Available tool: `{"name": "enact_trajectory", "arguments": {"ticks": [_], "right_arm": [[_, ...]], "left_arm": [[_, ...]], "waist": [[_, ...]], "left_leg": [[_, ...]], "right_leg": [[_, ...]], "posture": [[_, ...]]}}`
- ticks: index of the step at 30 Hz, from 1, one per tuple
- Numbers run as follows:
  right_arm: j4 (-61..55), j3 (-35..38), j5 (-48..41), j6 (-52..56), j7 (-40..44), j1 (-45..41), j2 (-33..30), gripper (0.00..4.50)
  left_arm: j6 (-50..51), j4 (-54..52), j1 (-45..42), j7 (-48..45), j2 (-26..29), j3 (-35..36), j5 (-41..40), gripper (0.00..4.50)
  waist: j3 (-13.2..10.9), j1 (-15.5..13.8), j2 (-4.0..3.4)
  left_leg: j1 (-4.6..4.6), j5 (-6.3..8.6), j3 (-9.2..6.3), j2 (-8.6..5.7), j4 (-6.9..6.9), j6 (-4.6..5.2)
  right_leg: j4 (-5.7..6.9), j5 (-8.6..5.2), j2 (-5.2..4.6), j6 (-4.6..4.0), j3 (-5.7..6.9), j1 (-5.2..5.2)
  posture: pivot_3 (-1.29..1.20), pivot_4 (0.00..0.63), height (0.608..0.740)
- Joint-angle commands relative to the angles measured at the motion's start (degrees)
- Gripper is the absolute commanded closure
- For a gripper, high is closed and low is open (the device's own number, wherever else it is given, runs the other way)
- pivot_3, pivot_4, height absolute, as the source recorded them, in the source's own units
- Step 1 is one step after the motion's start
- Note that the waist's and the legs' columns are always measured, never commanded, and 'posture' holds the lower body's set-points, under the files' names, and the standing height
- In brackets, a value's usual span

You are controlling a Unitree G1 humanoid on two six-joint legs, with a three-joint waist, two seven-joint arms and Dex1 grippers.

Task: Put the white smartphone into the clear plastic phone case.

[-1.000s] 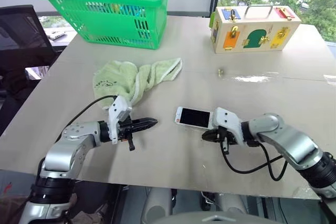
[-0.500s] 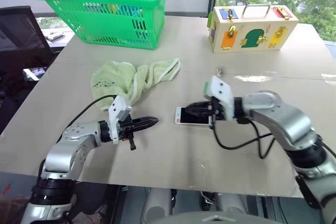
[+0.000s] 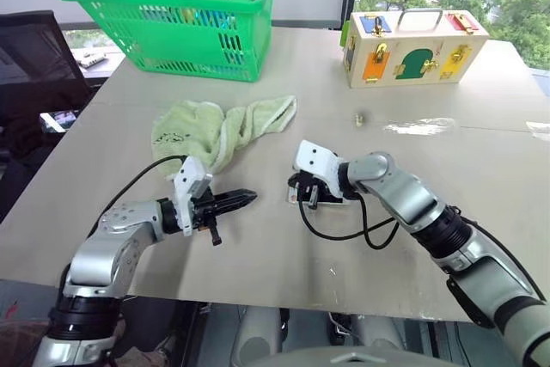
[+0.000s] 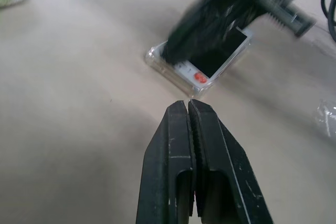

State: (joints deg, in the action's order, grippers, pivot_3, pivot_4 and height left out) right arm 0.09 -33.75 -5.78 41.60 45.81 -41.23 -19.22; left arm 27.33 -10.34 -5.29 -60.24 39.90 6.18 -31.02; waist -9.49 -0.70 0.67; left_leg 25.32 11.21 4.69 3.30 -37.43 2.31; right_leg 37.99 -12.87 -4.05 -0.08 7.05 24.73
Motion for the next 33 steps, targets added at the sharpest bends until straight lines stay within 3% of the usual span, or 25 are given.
{"name": "enact_trajectory", "arguments": {"ticks": [1,8,12,17,26,33], "right_arm": [[5.6,-2.9,0.2,3.9,2.5,2.4,1.0,4.5],[8.5,2.9,-0.4,2.7,0.1,4.2,3.8,4.5],[-1.7,13.1,-6.6,1.9,-0.6,6.4,5.7,4.5],[-16.3,20.4,-12.7,8.4,-1.9,8.0,3.8,4.5],[-31.2,20.3,-6.4,13.0,-6.2,15.6,-15.8,4.5],[-35.0,19.3,-5.0,16.0,-8.4,19.8,-21.6,4.5]], "left_arm": [[0.8,-3.3,-0.4,1.3,-0.6,0.3,-1.3,4.45],[2.8,-5.2,-1.1,2.7,-0.9,0.1,-2.0,4.45],[3.6,-5.4,-2.0,3.6,-0.5,-0.9,-0.7,4.45],[3.2,-3.8,-3.8,4.7,-0.6,-3.4,1.9,4.45],[3.1,1.0,-7.9,3.4,-1.1,-8.7,4.9,4.45],[2.6,5.2,-10.7,2.8,-1.7,-12.5,8.4,4.45]], "waist": [[0.0,0.0,0.03],[0.2,0.4,-0.09],[0.1,0.1,-0.17],[0.0,-0.1,-0.18],[-0.1,-0.2,-0.15],[-0.1,0.0,-0.12]], "left_leg": [[-0.1,0.0,0.02,0.0,0.0,0.0],[-0.72,0.15,0.06,0.06,0.22,-0.25],[-0.64,0.17,-0.07,0.06,0.22,-0.28],[-0.26,0.13,0.07,-0.01,0.23,-0.22],[0.33,0.01,0.01,-0.09,0.22,0.0],[0.37,0.01,-0.01,-0.03,0.23,-0.01]], "right_leg": [[0.0,0.0,0.0,0.0,-0.02,-0.1],[-0.07,-0.02,-0.11,-0.02,-0.11,-0.53],[-0.07,-0.02,-0.13,-0.02,-0.11,-0.52],[-0.12,-0.02,-0.1,-0.01,-0.18,-0.23],[-0.28,0.08,0.0,0.21,-0.01,0.21],[-0.16,0.08,0.06,0.2,-0.04,0.38]], "posture": [[0.0,0.15,0.74],[0.0,0.15,0.74],[0.0,0.15,0.74],[0.0,0.15,0.74],[0.0,0.15,0.74],[0.0,0.15,0.74]]}}
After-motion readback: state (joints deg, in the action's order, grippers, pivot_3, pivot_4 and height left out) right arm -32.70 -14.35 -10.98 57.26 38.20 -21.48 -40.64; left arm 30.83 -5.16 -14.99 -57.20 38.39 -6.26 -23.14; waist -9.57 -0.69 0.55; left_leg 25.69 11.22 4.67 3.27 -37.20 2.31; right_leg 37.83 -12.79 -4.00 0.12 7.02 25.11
